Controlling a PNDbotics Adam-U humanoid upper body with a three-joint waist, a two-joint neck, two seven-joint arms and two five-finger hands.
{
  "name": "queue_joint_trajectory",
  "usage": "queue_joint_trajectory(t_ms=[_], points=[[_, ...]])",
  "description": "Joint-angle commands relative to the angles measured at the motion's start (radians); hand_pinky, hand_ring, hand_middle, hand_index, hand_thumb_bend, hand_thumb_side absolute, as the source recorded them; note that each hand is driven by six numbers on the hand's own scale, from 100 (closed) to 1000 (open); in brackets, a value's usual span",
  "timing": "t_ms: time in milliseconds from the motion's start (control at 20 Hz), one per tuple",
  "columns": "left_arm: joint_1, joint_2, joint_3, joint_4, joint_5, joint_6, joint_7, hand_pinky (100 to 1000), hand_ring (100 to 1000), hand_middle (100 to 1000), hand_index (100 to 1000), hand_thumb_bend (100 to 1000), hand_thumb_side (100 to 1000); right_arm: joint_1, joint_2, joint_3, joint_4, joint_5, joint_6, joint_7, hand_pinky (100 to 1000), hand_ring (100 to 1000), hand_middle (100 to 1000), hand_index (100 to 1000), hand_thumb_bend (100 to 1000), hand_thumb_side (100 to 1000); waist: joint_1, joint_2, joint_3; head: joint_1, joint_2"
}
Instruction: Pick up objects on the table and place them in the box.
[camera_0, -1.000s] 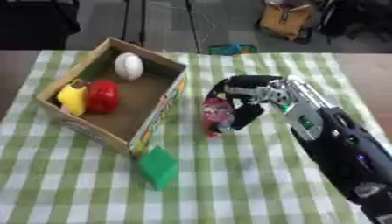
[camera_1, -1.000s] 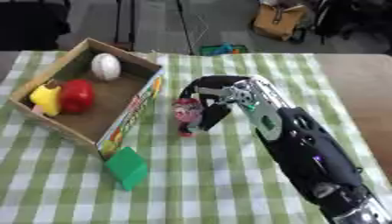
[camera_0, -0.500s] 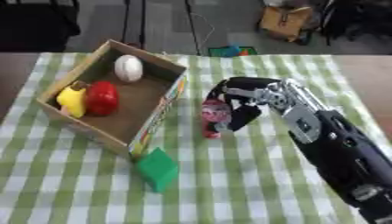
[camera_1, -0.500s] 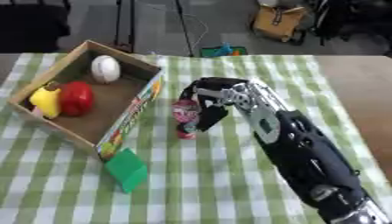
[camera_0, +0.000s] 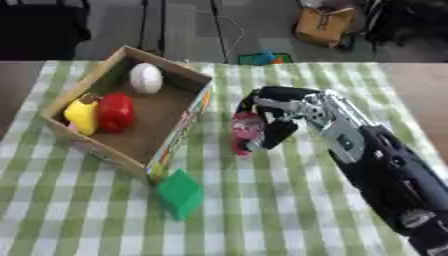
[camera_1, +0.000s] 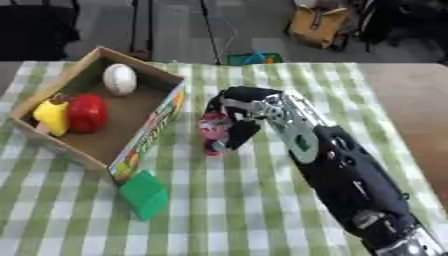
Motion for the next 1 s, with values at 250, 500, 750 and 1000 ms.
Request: queue_joint_trajectory(t_ms=[250, 500, 750, 1000], points=[[-0.011, 0.004, -0.001, -0.014, 0.0, 0.004, 0.0, 726, 594, 650, 715, 100, 1000, -0.025, -0.014, -0.001, -0.002, 0.005, 0.002, -0.01, 100, 430, 565, 722, 326, 345, 0.003, -0.016, -0.001, -0.001, -0.008], [-0.011, 0.005, -0.002, -0.014, -0.001, 0.004, 0.0, 725, 594, 650, 715, 100, 1000, -0.042, -0.018, 0.001, -0.007, -0.002, 0.013, -0.014, 100, 423, 551, 707, 248, 341, 0.0, -0.02, -0.003, -0.001, -0.004], [-0.011, 0.006, -0.002, -0.014, 0.0, 0.004, -0.001, 725, 595, 650, 715, 100, 1000, -0.059, -0.023, 0.005, -0.016, -0.001, 0.024, -0.018, 100, 410, 533, 687, 192, 321, -0.001, -0.024, -0.004, -0.001, -0.001], [-0.011, 0.007, -0.002, -0.014, 0.0, 0.004, -0.002, 726, 595, 650, 715, 100, 1000, -0.073, -0.035, 0.006, -0.038, -0.009, 0.033, -0.022, 100, 405, 527, 680, 161, 303, -0.003, -0.026, -0.005, 0.0, -0.001]])
